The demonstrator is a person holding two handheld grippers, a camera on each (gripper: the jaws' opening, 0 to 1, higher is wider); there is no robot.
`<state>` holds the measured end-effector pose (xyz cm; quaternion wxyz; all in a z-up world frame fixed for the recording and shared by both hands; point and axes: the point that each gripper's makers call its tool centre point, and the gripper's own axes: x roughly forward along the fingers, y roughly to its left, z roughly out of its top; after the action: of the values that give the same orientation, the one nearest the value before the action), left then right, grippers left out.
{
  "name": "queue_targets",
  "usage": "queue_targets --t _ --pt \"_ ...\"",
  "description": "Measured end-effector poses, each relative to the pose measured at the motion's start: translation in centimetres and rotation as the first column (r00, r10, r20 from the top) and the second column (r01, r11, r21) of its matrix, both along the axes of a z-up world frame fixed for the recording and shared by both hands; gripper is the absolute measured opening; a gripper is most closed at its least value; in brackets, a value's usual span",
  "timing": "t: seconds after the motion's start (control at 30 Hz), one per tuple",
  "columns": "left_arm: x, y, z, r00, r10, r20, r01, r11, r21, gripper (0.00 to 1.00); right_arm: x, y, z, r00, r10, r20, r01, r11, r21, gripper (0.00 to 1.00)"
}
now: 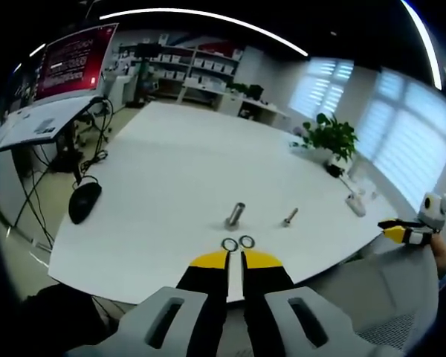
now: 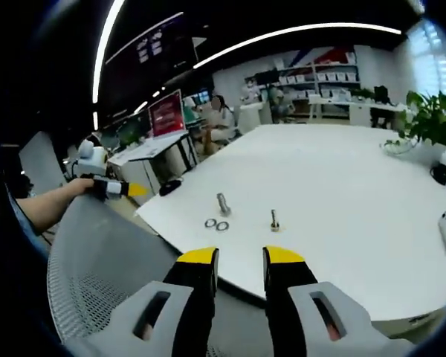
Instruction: Place the washer onto the threaded stud by aligning its center hole with the stud, sliding it down to the base, and recovering from edge contact or off-axis alignment until the washer reaches the visible bottom stop.
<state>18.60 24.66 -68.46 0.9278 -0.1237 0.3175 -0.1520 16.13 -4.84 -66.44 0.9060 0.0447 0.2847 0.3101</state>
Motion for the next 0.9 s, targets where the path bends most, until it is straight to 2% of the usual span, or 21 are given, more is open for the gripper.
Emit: queue_targets --t 0.07,0.13,0.27,0.53,0.7,0.9 --pt "-0.08 -0.06 -0.08 1.0 -0.004 -0.005 0.004 1.0 0.005 0.03 -0.26 0.06 -0.38 0.999 0.002 -0.044 -0.001 1.0 0.02 0.27" --pt "-0.12 -0.2 -0.14 1.0 -0.013 -0.007 0.014 1.0 0.005 0.04 -0.08 0.03 -0.24 1.0 0.018 -0.011 -0.018 1.0 -0.005 0.26" --pt "-0.06 -0.19 0.0 1.0 -0.013 0.001 0.013 1.0 0.001 0.04 -0.33 0.16 -0.73 0.998 0.044 -0.049 -0.044 0.999 0.008 0.27" --pt "-0.07 -0.14 -0.09 1.0 -0.002 -0.006 0.002 1.0 -0.004 0.04 0.1 -0.4 -0.62 0.999 0.007 -0.036 -0.006 0.999 0.038 0.26" --pt "-0.24 0.07 -0.42 1.0 0.002 -0.022 -0.002 1.0 0.015 0.03 -0.15 -0.19 -0.82 0.998 0.026 -0.049 -0.025 0.999 0.034 0.26" --pt "-0.2 0.1 -0.16 1.0 0.01 -0.01 -0.01 1.0 -0.002 0.04 -0.11 -0.34 -0.95 0.998 0.021 -0.051 -0.019 0.999 0.037 0.27"
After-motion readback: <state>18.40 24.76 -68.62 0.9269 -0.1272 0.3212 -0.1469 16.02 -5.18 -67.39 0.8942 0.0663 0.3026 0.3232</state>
